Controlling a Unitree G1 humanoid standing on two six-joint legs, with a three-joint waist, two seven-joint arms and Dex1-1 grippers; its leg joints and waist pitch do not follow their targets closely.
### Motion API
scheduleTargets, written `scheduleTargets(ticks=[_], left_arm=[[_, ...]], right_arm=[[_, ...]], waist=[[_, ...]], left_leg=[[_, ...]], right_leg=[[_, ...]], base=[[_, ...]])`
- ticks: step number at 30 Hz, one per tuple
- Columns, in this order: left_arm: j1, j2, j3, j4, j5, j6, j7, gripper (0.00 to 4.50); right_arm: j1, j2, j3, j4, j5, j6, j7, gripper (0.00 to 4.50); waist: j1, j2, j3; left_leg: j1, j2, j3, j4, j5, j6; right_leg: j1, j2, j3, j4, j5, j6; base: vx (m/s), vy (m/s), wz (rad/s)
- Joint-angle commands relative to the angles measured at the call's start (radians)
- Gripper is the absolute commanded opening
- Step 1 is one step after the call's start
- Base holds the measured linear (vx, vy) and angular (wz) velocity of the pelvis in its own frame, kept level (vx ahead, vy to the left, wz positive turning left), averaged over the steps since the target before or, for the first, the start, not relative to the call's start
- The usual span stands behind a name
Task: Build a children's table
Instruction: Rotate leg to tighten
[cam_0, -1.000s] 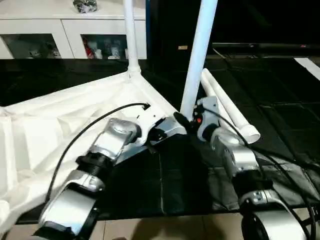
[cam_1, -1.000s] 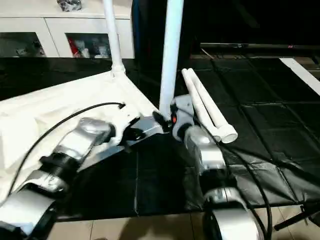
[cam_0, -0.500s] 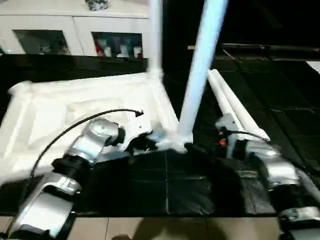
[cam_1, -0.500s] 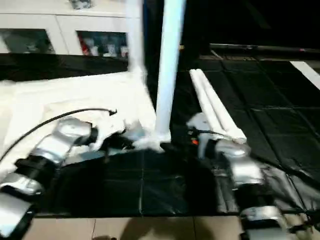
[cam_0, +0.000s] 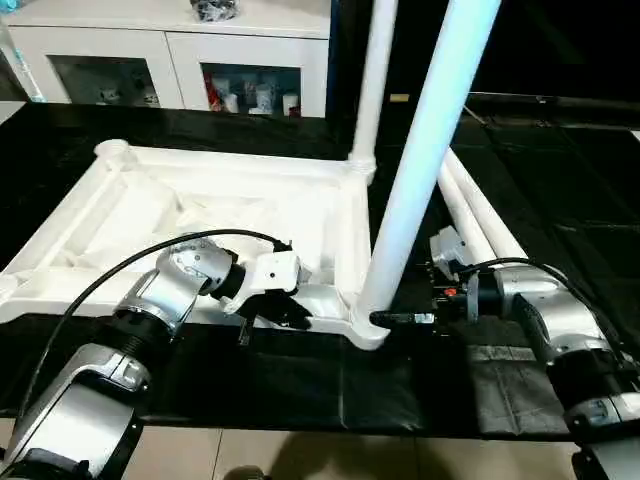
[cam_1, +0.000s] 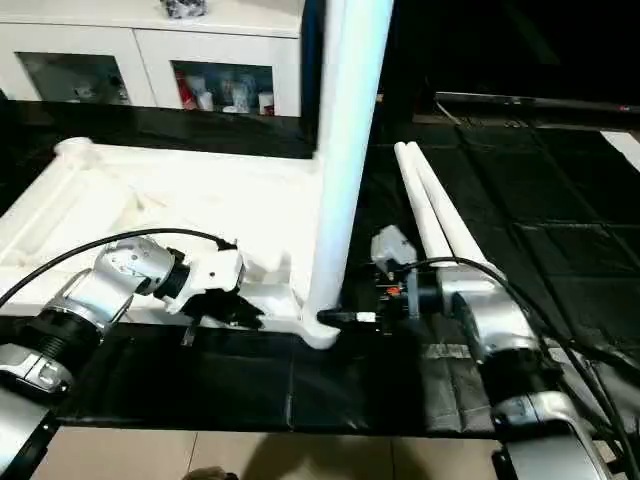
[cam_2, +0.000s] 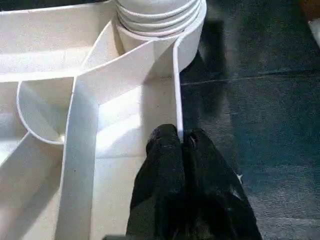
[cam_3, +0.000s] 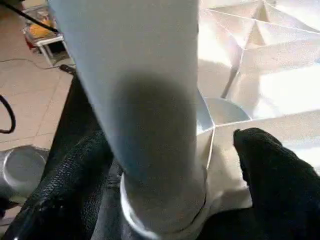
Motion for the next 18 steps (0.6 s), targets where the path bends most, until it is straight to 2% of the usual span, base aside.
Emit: scheduleTargets(ticks=[1,3,11,14,18], left_arm=[[0.006,-0.015,-0.038,-0.023,0.003,-0.023,-0.037,0.0],[0.007,-0.017,-0.038,-0.021,0.003,-0.028,-0.041,0.0],[0.007,-0.012,-0.037,-0.008,0.005,-0.037,-0.046,0.0],[0.006,-0.013,-0.035,-0.005,0.007,-0.035,-0.046,0.0],[0.002,-0.015,-0.033,0.003,0.006,-0.032,-0.046,0.0]], right_arm=[[-0.015,0.004,0.016,0.013,-0.003,0.006,0.03,3.69],[-0.02,0.007,0.025,0.02,0.0,0.017,0.054,3.51],[-0.026,0.005,0.041,0.031,0.01,0.036,0.091,2.79],[-0.024,0.005,0.044,0.036,0.012,0.041,0.101,2.43],[-0.021,0.005,0.048,0.032,0.013,0.048,0.114,2.23]], waist=[[-0.004,-0.008,-0.069],[-0.005,-0.011,-0.069],[-0.002,-0.01,-0.07],[-0.001,-0.01,-0.069],[-0.001,-0.008,-0.068]], left_leg=[[0.01,0.042,-0.002,-0.055,-0.184,0.057],[0.009,0.042,-0.002,-0.055,-0.18,0.059],[0.008,0.041,-0.003,-0.053,-0.167,0.06],[0.008,0.041,-0.003,-0.053,-0.173,0.058],[0.009,0.041,-0.004,-0.055,-0.191,0.05]], right_leg=[[0.054,-0.072,0.045,-0.066,-0.2,-0.221],[0.055,-0.071,0.044,-0.065,-0.192,-0.22],[0.055,-0.072,0.044,-0.064,-0.192,-0.214],[0.054,-0.072,0.044,-0.065,-0.207,-0.211],[0.053,-0.073,0.044,-0.068,-0.24,-0.202]], base=[[0.0,0.0,0.0],[0.0,0.0,0.0],[0.0,0.0,0.0],[0.0,0.0,0.0],[0.0,0.0,0.0]])
